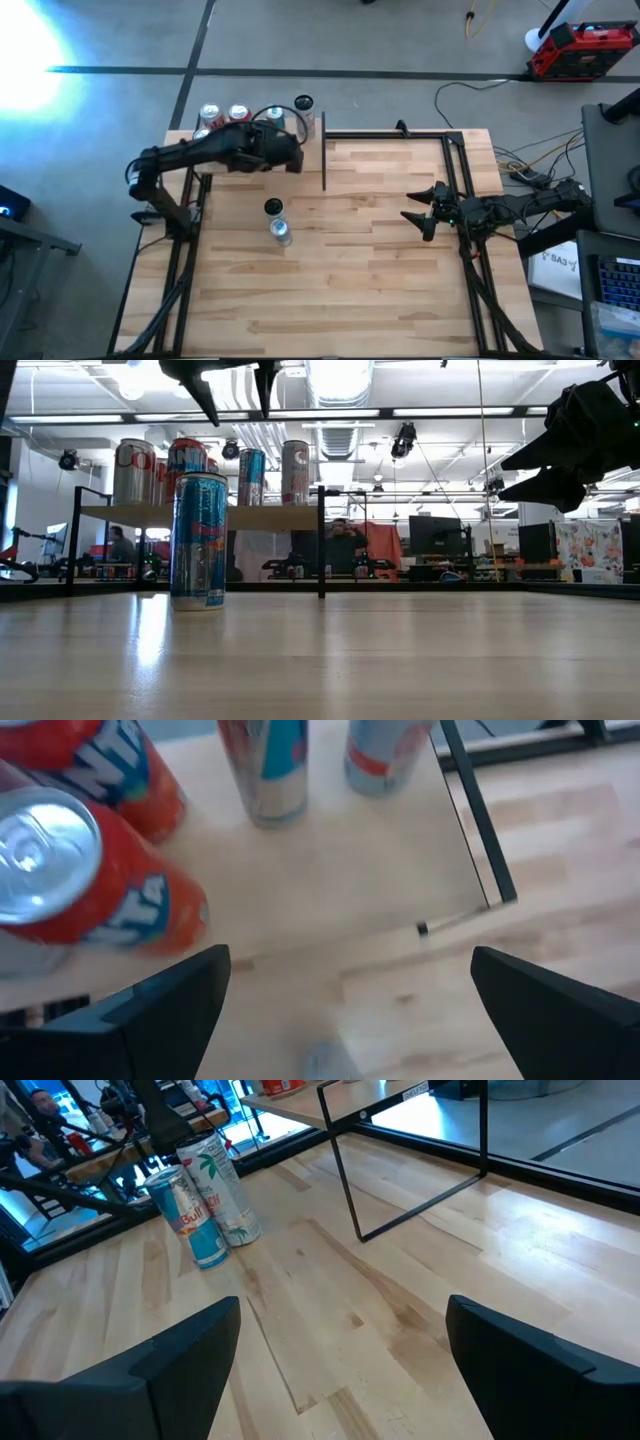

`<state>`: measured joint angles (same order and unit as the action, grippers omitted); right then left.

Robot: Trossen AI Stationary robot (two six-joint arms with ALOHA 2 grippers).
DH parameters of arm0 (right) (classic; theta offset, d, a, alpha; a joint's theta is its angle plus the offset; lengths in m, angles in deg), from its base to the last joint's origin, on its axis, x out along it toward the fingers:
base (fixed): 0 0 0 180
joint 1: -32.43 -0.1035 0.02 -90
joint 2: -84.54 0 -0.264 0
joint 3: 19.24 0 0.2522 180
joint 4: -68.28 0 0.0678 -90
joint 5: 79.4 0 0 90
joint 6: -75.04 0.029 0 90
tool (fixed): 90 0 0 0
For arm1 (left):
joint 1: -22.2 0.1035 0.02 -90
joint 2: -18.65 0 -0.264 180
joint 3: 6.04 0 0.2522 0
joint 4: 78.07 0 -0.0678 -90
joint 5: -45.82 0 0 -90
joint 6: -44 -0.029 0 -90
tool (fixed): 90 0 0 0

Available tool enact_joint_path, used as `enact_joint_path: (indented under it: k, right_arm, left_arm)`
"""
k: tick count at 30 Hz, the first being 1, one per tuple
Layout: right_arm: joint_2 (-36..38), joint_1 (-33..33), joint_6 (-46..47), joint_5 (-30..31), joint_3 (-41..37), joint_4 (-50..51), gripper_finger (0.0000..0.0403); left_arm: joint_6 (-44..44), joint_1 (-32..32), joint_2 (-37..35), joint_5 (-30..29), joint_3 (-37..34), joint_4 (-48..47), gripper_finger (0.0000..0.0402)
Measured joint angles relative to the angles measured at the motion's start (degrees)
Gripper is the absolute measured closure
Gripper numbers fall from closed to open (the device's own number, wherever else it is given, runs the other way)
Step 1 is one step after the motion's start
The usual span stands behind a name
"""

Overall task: Place canned beverage on shelf
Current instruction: Put the bottom blue soda can on the shelf

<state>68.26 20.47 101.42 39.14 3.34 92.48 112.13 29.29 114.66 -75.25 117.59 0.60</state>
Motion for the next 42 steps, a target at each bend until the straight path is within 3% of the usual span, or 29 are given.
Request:
enact_joint_path:
  k: [8,22,42]
  right_arm:
    - [0.0,0.0,0.0,0.0,0.0,0.0,0.0067]
    - [0.0,0.0,0.0,0.0,0.0,0.0,0.0067]
    - [0.0,0.0,0.0,0.0,0.0,0.0,0.0067]
  left_arm:
    - [-0.2,3.8,0.2,-5.9,0.0,1.6,0.0003]
    - [-4.6,13.3,3.3,-6.4,-0.1,10.2,0.0003]
    - [-7.3,16.9,5.1,-12.0,-0.1,11.9,0.0003]
